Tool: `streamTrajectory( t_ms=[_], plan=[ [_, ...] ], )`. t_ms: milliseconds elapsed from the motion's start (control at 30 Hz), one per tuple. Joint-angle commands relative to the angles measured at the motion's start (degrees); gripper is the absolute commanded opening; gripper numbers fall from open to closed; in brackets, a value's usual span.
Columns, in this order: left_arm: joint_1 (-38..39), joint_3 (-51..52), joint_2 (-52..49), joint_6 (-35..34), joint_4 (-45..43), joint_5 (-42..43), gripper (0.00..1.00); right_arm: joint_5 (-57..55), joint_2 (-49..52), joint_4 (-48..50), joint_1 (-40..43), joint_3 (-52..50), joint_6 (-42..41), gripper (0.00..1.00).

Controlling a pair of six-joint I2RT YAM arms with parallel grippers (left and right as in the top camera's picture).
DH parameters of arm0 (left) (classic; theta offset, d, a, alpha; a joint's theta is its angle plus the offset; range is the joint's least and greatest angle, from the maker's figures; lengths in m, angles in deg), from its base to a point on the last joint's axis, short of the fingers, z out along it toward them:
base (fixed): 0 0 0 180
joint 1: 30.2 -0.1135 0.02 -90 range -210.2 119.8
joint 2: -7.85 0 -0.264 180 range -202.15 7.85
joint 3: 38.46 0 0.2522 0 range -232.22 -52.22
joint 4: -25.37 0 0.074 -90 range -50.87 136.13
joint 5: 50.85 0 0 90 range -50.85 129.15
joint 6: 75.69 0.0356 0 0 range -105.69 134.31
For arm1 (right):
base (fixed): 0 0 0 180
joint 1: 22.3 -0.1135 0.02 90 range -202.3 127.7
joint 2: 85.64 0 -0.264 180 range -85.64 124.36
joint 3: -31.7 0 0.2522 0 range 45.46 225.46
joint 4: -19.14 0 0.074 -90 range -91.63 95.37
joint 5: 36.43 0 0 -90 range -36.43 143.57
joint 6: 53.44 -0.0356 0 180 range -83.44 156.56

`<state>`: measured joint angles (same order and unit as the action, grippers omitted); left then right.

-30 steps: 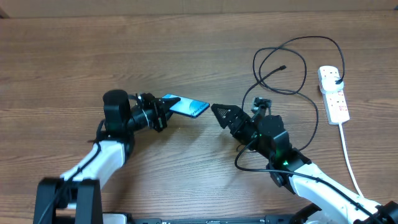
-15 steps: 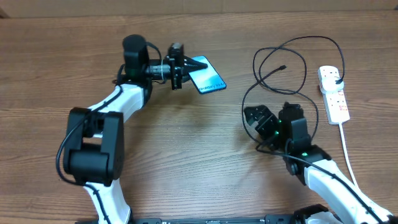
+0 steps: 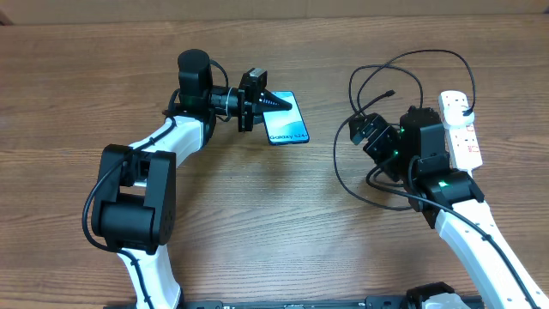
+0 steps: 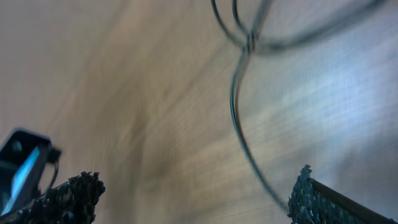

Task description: Plug charger to phone and switch on socket

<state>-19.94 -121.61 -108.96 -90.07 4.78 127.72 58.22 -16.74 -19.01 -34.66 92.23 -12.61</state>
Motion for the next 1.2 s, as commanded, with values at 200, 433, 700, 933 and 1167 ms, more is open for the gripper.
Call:
streamTrajectory(
  t_ms=[200, 433, 700, 933, 1167],
  plan=[
    [-0.09, -1.49, -0.09, 2.64, -0.42, 0.74, 0.04, -16.02, 8.59, -10.21, 0.22, 14.69, 5.49, 0.99],
    [-0.09, -1.49, -0.09, 2.84, -0.44, 0.85, 0.04, -20.04, 29.31, -25.20, 0.68, 36.68, 5.75, 0.99],
    [-0.09, -1.51, -0.09, 2.84, -0.44, 0.85, 0.04, -25.55, 47.30, -23.80, 1.64, 46.71, -0.59, 0.65],
    [-0.09, -1.49, -0.09, 2.82, -0.44, 0.87, 0.04, -25.64, 53.62, -17.20, 2.91, 46.71, -0.52, 0.64],
    [-0.09, -1.49, -0.09, 2.82, -0.42, 0.83, 0.04, -25.83, 57.16, -10.84, 3.50, 46.71, -0.52, 0.58]
  ],
)
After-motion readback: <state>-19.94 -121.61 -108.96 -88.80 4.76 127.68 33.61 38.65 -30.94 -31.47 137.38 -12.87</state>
